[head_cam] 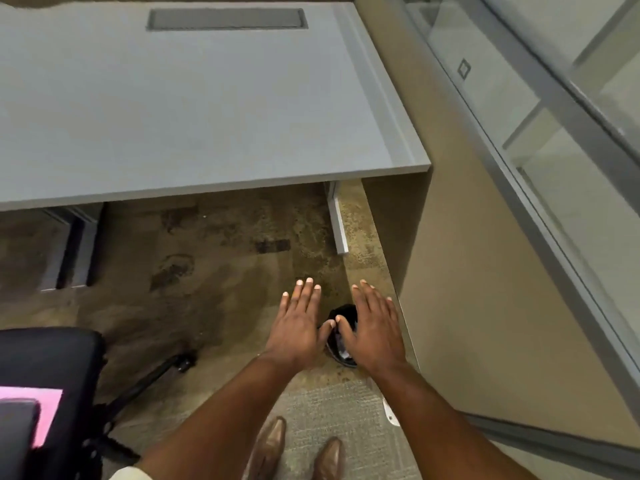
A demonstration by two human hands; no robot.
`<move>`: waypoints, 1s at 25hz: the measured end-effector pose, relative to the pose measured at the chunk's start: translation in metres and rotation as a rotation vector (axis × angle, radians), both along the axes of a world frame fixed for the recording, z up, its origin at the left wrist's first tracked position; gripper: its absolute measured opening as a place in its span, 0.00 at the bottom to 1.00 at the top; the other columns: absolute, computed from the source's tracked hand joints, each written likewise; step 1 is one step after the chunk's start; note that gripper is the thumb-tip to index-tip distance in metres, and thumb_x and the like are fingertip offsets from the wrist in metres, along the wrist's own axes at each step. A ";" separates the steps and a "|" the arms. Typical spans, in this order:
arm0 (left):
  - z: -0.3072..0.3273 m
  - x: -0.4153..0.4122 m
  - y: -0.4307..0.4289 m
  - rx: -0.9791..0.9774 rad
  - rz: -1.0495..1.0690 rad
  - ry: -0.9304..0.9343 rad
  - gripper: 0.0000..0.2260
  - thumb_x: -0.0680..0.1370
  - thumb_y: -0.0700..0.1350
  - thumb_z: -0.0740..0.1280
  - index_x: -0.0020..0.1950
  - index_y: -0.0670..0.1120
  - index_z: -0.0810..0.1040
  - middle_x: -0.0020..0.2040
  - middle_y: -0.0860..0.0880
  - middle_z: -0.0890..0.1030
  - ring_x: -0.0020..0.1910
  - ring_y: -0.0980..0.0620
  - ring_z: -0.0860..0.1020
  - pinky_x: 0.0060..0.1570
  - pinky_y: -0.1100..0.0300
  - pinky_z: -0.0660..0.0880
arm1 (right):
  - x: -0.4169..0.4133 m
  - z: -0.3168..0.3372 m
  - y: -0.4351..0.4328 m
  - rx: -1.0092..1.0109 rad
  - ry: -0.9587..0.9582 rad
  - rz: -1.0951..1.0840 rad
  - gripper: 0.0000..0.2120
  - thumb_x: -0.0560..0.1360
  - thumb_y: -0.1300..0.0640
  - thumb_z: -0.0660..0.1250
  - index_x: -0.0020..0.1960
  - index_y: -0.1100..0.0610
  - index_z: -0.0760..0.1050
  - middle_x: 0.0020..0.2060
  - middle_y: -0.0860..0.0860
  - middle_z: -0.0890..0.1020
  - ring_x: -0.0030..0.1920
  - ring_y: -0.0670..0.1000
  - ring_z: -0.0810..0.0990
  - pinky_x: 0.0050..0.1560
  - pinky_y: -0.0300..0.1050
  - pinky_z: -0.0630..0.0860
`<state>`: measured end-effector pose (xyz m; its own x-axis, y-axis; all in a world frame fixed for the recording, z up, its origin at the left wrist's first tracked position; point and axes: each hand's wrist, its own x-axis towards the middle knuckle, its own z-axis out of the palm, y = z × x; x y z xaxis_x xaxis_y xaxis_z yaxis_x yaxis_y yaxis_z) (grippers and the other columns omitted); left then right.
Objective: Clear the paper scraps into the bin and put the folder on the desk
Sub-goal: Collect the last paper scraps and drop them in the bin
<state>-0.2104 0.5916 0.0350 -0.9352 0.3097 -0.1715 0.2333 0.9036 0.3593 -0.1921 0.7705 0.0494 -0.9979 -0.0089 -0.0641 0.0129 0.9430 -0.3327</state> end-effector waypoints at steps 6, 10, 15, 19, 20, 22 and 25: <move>0.075 0.017 -0.079 -0.042 0.216 0.037 0.35 0.81 0.67 0.44 0.82 0.48 0.46 0.83 0.49 0.42 0.80 0.52 0.36 0.79 0.47 0.41 | -0.019 0.068 -0.067 -0.014 0.080 0.171 0.34 0.80 0.35 0.54 0.80 0.51 0.58 0.81 0.51 0.60 0.80 0.52 0.56 0.80 0.57 0.52; 0.108 0.034 -0.129 -0.075 0.357 0.065 0.35 0.81 0.67 0.44 0.82 0.48 0.47 0.83 0.49 0.43 0.80 0.52 0.36 0.79 0.46 0.40 | -0.030 0.101 -0.116 -0.010 0.117 0.297 0.34 0.80 0.36 0.57 0.81 0.52 0.58 0.81 0.52 0.60 0.80 0.53 0.56 0.80 0.58 0.52; 0.134 0.069 -0.198 -0.093 0.552 0.103 0.34 0.82 0.67 0.44 0.83 0.49 0.48 0.83 0.49 0.45 0.81 0.52 0.38 0.79 0.45 0.42 | -0.028 0.131 -0.193 -0.034 0.165 0.479 0.34 0.80 0.37 0.58 0.80 0.52 0.60 0.80 0.52 0.61 0.80 0.53 0.58 0.79 0.60 0.53; 0.142 0.095 -0.253 -0.071 0.697 0.107 0.33 0.82 0.66 0.47 0.82 0.49 0.52 0.83 0.49 0.48 0.81 0.52 0.41 0.79 0.44 0.42 | -0.025 0.140 -0.256 -0.028 0.191 0.603 0.34 0.79 0.37 0.57 0.80 0.52 0.60 0.80 0.52 0.62 0.80 0.53 0.58 0.79 0.59 0.53; 0.142 0.102 -0.269 -0.060 0.739 0.101 0.33 0.82 0.66 0.47 0.82 0.49 0.53 0.83 0.49 0.49 0.81 0.51 0.41 0.79 0.44 0.42 | -0.024 0.141 -0.274 -0.023 0.197 0.634 0.34 0.79 0.37 0.57 0.80 0.52 0.60 0.80 0.52 0.62 0.80 0.53 0.58 0.79 0.59 0.53; 0.141 0.116 -0.301 -0.034 0.812 0.085 0.33 0.82 0.65 0.48 0.82 0.49 0.53 0.83 0.49 0.49 0.81 0.51 0.41 0.79 0.43 0.42 | -0.021 0.141 -0.310 -0.019 0.200 0.692 0.34 0.79 0.37 0.58 0.80 0.51 0.60 0.80 0.52 0.62 0.80 0.52 0.57 0.80 0.59 0.53; 0.136 0.137 -0.349 -0.051 0.887 0.056 0.33 0.82 0.65 0.47 0.82 0.50 0.52 0.83 0.49 0.48 0.81 0.50 0.41 0.79 0.42 0.45 | -0.015 0.137 -0.363 -0.002 0.213 0.759 0.34 0.79 0.35 0.56 0.80 0.50 0.59 0.79 0.51 0.62 0.80 0.52 0.57 0.80 0.58 0.53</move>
